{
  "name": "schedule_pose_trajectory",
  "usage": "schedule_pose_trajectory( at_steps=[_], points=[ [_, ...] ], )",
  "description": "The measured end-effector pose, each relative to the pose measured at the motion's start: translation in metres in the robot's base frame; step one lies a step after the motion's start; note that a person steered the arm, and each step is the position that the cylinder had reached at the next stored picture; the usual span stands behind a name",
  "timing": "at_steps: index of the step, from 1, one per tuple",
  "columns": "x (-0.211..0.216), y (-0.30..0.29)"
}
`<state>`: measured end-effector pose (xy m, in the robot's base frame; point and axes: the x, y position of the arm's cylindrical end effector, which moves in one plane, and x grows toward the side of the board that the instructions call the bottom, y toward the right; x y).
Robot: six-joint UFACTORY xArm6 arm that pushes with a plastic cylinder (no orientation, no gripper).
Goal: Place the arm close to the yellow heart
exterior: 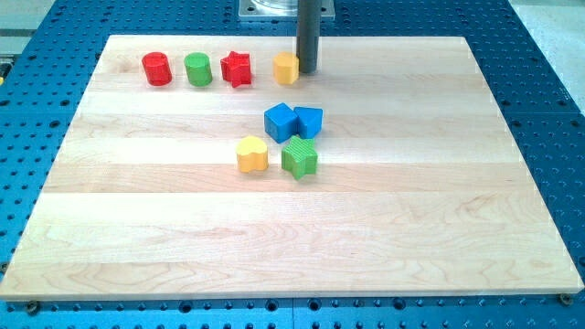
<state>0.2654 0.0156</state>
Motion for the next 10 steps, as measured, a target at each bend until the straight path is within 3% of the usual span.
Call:
schedule_pose_trajectory(
  at_steps=[2, 3, 4, 5, 6, 7, 9, 10],
  points=[
    [0.000, -0.010],
    [0.000, 0.013],
    [0.046, 0.073],
    [0.152, 0.083],
    [0.224, 0.083],
    [0.266, 0.065],
    [0.243, -0.054],
    [0.239, -0.066]
  ],
)
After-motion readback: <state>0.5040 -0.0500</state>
